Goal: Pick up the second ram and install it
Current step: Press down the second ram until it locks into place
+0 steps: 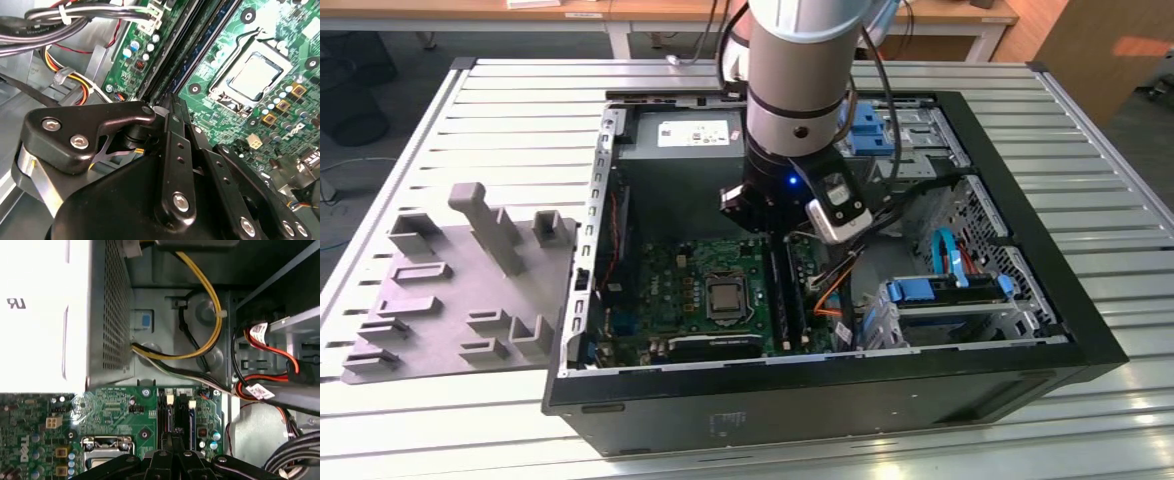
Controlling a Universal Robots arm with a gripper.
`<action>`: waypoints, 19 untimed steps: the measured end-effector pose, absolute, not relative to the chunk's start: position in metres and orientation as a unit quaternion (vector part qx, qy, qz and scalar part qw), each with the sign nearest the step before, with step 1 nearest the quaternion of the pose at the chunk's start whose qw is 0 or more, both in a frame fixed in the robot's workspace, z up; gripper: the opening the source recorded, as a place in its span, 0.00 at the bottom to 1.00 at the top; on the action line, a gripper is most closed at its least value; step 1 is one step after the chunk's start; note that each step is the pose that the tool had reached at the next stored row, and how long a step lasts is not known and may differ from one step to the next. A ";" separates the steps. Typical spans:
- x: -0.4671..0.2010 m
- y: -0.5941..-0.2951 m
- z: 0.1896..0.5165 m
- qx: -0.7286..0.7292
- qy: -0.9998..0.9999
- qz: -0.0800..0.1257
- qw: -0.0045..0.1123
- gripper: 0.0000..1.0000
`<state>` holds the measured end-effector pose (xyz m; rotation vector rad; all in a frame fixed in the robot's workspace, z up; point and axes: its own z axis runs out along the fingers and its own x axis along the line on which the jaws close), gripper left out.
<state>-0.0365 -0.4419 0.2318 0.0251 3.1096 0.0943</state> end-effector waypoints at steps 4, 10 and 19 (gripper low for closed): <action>-0.037 -0.437 0.231 0.012 0.999 0.030 0.015 0.11; -0.037 -0.432 0.227 0.023 0.999 0.030 0.016 0.11; -0.037 -0.431 0.224 0.027 0.999 0.030 0.016 0.11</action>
